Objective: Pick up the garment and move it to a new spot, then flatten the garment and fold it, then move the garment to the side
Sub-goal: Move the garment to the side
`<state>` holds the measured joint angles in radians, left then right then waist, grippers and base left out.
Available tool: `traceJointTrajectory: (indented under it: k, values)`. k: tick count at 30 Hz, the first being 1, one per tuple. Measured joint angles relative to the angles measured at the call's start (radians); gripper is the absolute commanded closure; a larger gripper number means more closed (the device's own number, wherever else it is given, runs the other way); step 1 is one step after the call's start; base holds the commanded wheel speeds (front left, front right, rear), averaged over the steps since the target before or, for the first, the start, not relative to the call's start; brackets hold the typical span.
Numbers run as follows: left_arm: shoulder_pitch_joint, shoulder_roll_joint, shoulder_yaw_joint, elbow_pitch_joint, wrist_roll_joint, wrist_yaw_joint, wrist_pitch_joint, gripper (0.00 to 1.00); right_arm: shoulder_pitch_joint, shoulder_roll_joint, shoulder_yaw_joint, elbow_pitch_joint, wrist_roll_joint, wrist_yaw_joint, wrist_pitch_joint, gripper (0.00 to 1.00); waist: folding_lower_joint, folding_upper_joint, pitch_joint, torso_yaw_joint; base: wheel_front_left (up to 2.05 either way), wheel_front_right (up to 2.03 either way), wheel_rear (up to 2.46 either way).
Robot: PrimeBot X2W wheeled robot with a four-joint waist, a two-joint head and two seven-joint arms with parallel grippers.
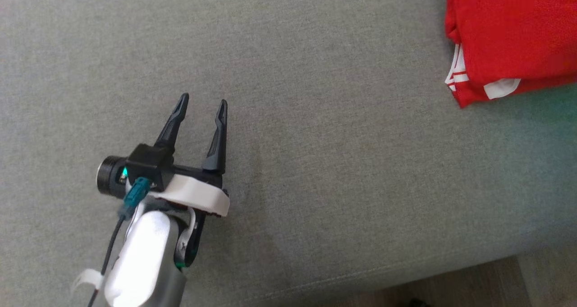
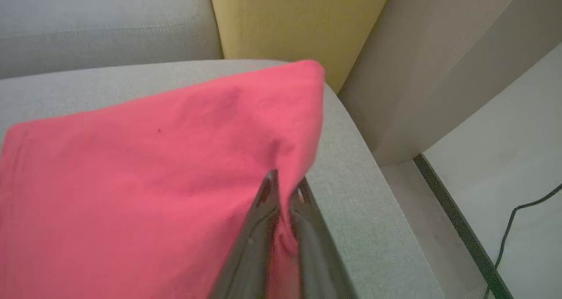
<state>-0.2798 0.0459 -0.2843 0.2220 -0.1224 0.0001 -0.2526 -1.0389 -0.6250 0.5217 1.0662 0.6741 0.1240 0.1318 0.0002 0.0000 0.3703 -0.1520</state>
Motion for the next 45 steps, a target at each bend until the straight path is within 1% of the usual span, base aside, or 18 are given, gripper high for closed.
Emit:
traceJointTrajectory:
  k: [1,2,3,5,10,13,17,20,23,29,32,36,38,39,42,45]
  values:
    - [-0.003,0.0,0.0,0.001,0.001,0.0,0.0,0.0,-0.004,0.007,0.0,0.021,-0.013,0.0,-0.008,0.59,0.0,0.0,0.005,0.001,0.0,0.0,0.0]
    - [-0.006,-0.001,0.0,0.005,0.004,0.0,0.0,0.0,-0.007,0.017,0.0,0.044,-0.021,0.0,-0.01,0.17,0.0,0.0,0.008,0.004,0.0,0.0,0.0]
    - [-0.009,-0.001,0.0,0.007,0.005,0.0,0.0,0.0,-0.011,0.025,0.002,0.069,-0.035,0.0,-0.014,0.0,0.0,0.0,0.009,0.008,0.0,0.0,0.0]
    - [-0.011,-0.001,0.001,0.007,0.005,0.0,0.0,0.0,-0.021,0.039,0.011,0.106,-0.08,0.0,-0.05,0.0,0.0,0.0,0.007,0.015,0.0,0.0,0.0]
    - [-0.011,-0.001,0.004,0.005,-0.008,0.007,0.0,0.0,-0.06,0.048,0.005,0.172,-0.16,0.0,-0.2,0.0,-0.0001,0.0,-0.017,0.031,0.0,0.0,0.0]
    - [-0.007,-0.001,0.01,0.002,-0.017,0.01,0.0,0.0,-0.064,0.063,-0.005,0.184,-0.193,0.0,-0.283,0.0,-0.0001,0.0,-0.045,0.039,0.0,0.0,0.0]
    - [0.018,-0.002,0.033,-0.013,-0.032,0.011,-0.001,0.0,-0.052,0.114,-0.017,0.166,-0.191,0.0,-0.353,0.0,-0.0002,0.0,-0.095,0.048,0.0,0.0,0.0]
    - [0.057,-0.002,0.052,-0.026,-0.039,0.015,-0.001,0.0,-0.013,0.136,-0.023,0.086,-0.184,0.0,-0.374,0.0,-0.0002,0.0,-0.141,0.055,0.0,0.0,0.0]
    - [0.088,-0.002,0.08,-0.032,-0.039,0.015,-0.001,0.0,0.062,0.14,-0.038,-0.012,-0.162,0.0,-0.38,0.0,-0.0002,0.0,-0.188,0.062,0.0,0.0,0.0]
    - [0.127,-0.002,0.132,-0.055,-0.039,0.013,-0.001,0.0,0.249,0.143,-0.134,-0.28,-0.156,0.0,-0.383,0.0,-0.0002,0.0001,-0.279,0.079,0.0,0.0,0.0]
    - [0.155,-0.002,0.146,-0.058,-0.055,0.018,-0.001,0.0,0.355,0.16,-0.189,-0.372,-0.159,0.0,-0.383,0.0,-0.0002,0.0001,-0.321,0.089,0.0,0.0,0.0]
    - [0.189,-0.002,0.161,-0.051,-0.073,0.034,-0.001,0.0,0.513,0.201,-0.245,-0.475,-0.188,0.0,-0.383,0.0,-0.0003,0.0001,-0.365,0.103,0.0,0.0,0.0]
    - [0.198,-0.002,0.158,-0.04,-0.072,0.031,-0.002,0.0,0.585,0.225,-0.281,-0.525,-0.202,0.0,-0.383,0.0,-0.0003,0.0001,-0.378,0.113,0.0,0.0,0.0]
    - [0.198,-0.002,0.153,-0.025,-0.074,0.017,-0.001,0.0,0.62,0.239,-0.303,-0.547,-0.205,0.0,-0.383,0.0,-0.0003,0.0001,-0.383,0.118,0.0,0.0,0.0]
    - [0.2,-0.002,0.148,-0.002,-0.076,0.027,-0.001,0.0,0.711,0.277,-0.351,-0.604,-0.232,0.0,-0.383,0.0,-0.0003,0.0001,-0.396,0.131,0.0,0.0,0.0]
    - [0.202,-0.002,0.146,0.013,-0.084,0.027,-0.001,0.0,0.797,0.313,-0.394,-0.651,-0.266,0.0,-0.383,0.0,-0.0003,0.0001,-0.405,0.144,0.0,0.0,0.0]
